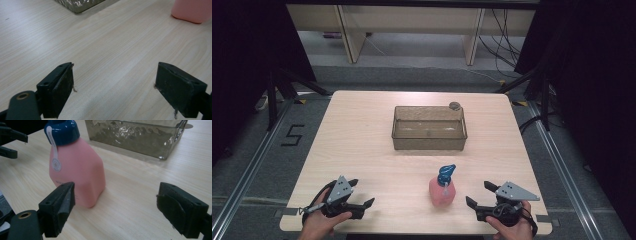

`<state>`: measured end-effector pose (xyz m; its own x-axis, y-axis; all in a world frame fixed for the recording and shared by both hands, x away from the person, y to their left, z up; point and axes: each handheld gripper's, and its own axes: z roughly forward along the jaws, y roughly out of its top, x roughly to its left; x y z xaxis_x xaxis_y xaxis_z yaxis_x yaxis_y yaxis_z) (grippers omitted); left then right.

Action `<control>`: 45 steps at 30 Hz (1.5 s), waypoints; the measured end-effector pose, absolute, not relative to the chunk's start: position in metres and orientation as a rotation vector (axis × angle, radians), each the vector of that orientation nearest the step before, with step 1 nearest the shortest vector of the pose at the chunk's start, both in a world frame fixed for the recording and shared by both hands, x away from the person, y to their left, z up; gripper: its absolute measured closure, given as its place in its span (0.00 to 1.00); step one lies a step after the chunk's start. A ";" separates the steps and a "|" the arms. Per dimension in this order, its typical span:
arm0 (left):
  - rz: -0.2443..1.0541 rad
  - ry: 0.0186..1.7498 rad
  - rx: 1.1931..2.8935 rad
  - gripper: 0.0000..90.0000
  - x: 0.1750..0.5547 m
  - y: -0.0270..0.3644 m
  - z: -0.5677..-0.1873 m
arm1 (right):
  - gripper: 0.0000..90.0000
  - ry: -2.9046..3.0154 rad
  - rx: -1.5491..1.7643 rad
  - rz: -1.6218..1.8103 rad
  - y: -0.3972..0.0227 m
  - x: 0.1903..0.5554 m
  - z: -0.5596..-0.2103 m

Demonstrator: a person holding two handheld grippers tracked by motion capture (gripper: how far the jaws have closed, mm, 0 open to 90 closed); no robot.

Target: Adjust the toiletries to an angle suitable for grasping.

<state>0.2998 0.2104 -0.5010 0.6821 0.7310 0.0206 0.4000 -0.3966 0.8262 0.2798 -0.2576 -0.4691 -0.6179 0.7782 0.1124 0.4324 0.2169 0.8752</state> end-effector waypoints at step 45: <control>0.480 0.870 2.040 0.16 0.303 0.210 -0.502 | 0.20 2.199 0.981 1.441 -0.223 0.283 -0.464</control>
